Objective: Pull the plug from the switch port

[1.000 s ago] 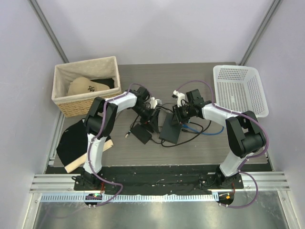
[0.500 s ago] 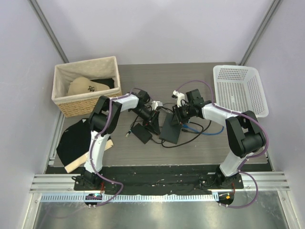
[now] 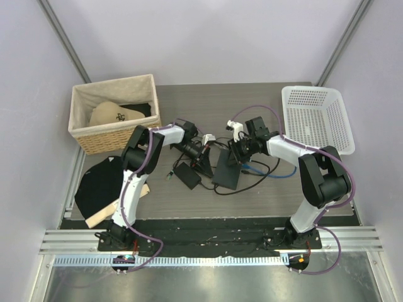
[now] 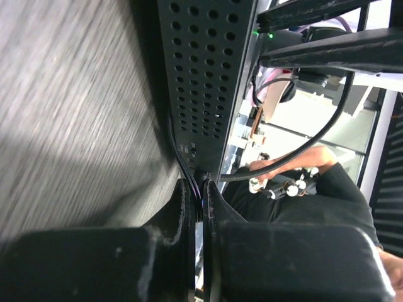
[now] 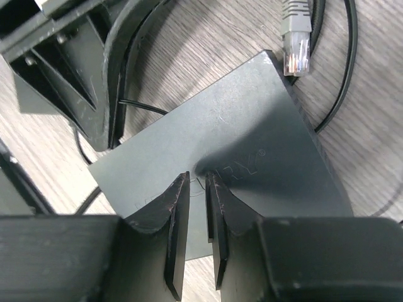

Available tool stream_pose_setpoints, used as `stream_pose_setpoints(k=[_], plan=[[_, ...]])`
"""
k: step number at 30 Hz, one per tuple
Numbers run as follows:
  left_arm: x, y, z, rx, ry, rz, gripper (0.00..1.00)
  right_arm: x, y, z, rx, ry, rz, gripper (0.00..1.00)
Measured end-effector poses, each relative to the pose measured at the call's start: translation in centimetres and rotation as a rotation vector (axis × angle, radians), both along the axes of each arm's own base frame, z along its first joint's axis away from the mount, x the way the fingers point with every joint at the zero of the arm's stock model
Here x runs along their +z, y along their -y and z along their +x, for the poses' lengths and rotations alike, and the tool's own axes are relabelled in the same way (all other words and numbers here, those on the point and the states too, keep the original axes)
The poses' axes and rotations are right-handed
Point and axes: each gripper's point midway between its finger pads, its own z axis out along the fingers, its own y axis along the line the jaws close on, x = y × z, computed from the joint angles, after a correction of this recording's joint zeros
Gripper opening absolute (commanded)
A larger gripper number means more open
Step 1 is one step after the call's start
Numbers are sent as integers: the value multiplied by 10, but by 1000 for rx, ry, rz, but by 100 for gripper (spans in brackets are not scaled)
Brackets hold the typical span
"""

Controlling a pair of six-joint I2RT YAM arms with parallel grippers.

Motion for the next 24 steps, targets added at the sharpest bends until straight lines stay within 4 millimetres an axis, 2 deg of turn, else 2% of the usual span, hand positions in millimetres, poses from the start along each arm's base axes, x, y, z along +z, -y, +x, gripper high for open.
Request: stream_pose_setpoints(k=[4,9,11,24], plan=[[1,3,1,-3,-10,-31,0,4,-4,-6,102,103,-81,25],[1,12,6,11,-4,-52,0,5,-20,-53,327,186,-157,24],[-1,15,8,13,0,-58,0,-2,-20,-62,369,186,-186,24],[-2,25,22,4,0,-96,0,-5,-17,-51,413,258,-230,19]])
